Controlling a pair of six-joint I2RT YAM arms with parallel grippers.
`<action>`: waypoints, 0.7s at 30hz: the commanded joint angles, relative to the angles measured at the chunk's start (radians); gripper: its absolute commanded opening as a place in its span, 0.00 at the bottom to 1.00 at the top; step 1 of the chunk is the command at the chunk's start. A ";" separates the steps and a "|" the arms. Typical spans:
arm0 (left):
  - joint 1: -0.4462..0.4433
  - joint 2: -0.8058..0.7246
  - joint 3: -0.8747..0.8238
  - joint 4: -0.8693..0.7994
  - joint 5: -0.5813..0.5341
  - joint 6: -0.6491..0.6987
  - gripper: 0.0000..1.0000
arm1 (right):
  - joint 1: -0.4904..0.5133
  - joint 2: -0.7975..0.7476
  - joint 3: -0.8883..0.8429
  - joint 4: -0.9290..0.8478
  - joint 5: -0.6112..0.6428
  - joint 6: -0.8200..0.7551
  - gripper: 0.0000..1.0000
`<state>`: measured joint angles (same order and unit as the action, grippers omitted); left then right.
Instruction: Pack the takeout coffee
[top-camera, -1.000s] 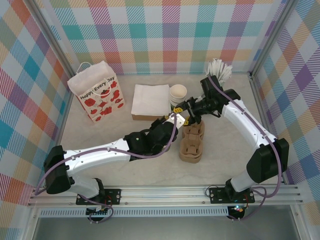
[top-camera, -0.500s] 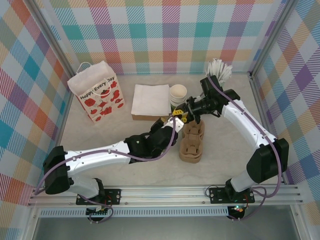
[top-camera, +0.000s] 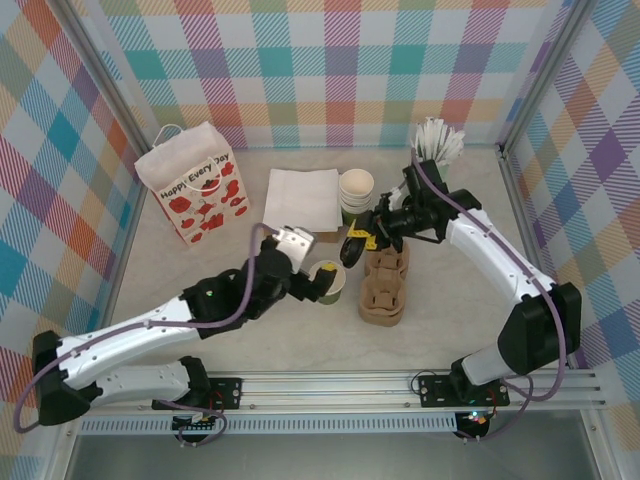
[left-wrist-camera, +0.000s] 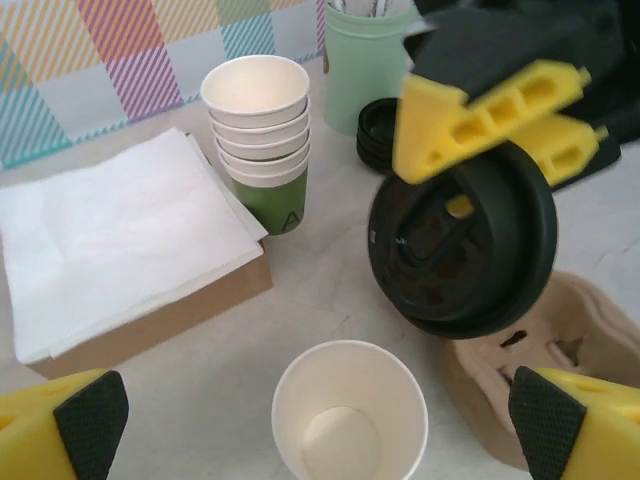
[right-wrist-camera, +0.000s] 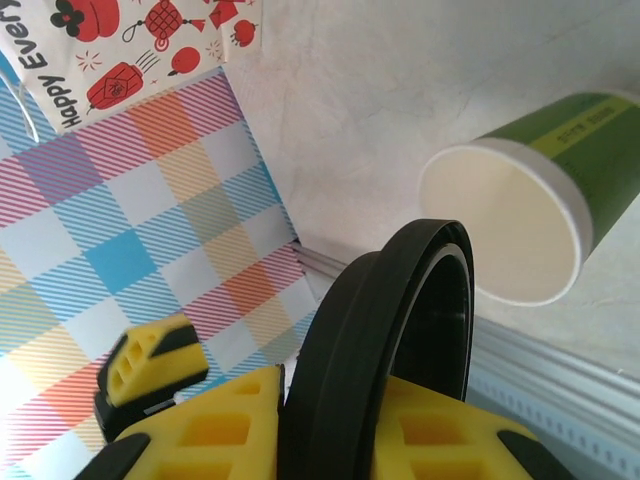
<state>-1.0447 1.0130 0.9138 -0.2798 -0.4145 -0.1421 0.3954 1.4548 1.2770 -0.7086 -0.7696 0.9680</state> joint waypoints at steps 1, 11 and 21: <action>0.071 -0.047 -0.043 0.060 0.180 -0.192 1.00 | 0.003 -0.060 -0.050 0.102 0.026 -0.107 0.16; 0.152 0.012 -0.076 0.280 0.445 -0.439 1.00 | 0.002 -0.120 -0.154 0.278 -0.011 -0.155 0.16; 0.152 0.113 -0.082 0.394 0.502 -0.534 0.99 | 0.005 -0.135 -0.162 0.305 -0.096 -0.132 0.16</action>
<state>-0.8997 1.1126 0.8402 0.0418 0.0479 -0.6266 0.3954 1.3499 1.1252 -0.4408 -0.8104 0.8478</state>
